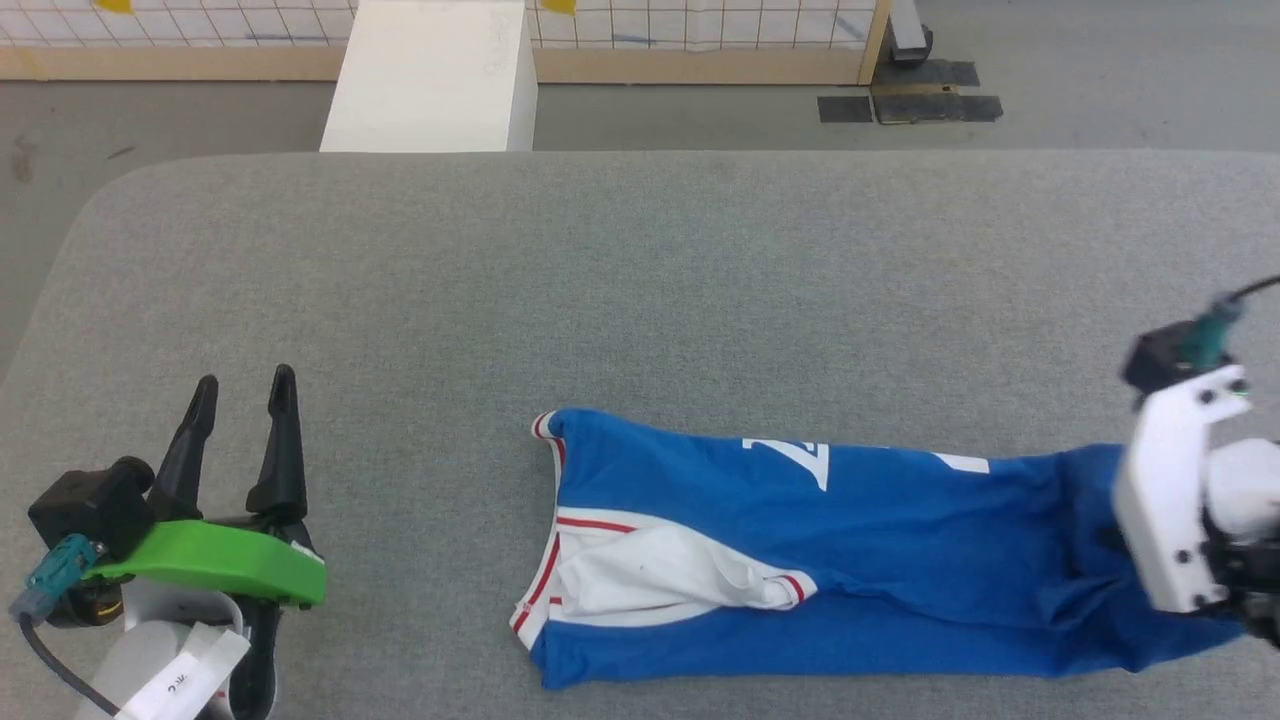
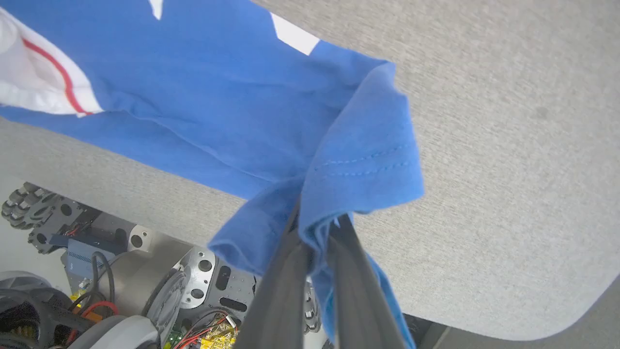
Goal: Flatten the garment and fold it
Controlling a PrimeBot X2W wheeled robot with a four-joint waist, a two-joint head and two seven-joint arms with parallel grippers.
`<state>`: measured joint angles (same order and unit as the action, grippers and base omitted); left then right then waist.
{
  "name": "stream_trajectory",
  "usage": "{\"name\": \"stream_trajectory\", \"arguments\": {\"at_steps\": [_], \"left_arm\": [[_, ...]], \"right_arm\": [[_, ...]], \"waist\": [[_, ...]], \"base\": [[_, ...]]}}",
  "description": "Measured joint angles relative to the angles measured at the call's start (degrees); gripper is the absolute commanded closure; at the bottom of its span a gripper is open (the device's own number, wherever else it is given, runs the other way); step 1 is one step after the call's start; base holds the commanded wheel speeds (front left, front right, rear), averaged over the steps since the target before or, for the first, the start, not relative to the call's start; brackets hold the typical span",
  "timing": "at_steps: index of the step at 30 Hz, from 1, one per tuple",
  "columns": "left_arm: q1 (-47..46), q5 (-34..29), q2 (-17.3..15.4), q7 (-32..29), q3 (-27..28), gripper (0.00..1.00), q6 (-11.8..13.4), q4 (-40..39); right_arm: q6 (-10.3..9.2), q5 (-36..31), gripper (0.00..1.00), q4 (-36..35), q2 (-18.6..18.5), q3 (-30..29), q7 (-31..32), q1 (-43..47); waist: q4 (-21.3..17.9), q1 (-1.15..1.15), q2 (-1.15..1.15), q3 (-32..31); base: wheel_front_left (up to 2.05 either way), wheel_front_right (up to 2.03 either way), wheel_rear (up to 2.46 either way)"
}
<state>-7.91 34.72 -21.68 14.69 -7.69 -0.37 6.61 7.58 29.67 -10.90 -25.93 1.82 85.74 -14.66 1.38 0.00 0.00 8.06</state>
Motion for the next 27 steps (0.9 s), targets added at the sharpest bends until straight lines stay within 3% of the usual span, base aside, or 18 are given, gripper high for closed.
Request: {"name": "stream_trajectory", "arguments": {"at_steps": [10, 27], "left_arm": [[0.87, 0.13, -0.05, -0.01, -0.13, 0.00, 0.41, -0.70], [0.29, 0.14, 0.87, -0.04, -0.96, 0.00, 0.23, -1.08]], "right_arm": [[0.00, 5.61, 1.00, 2.52, 9.18, 12.99, -5.94, -7.29], [0.00, 9.67, 1.00, 21.92, 21.09, 31.94, -23.51, -20.87]], "waist": [[0.67, 0.00, 0.00, 0.01], [4.67, 0.00, 0.00, 4.12]], "base": [[0.00, 0.00, 0.00], [0.00, 0.00, 0.00]]}}
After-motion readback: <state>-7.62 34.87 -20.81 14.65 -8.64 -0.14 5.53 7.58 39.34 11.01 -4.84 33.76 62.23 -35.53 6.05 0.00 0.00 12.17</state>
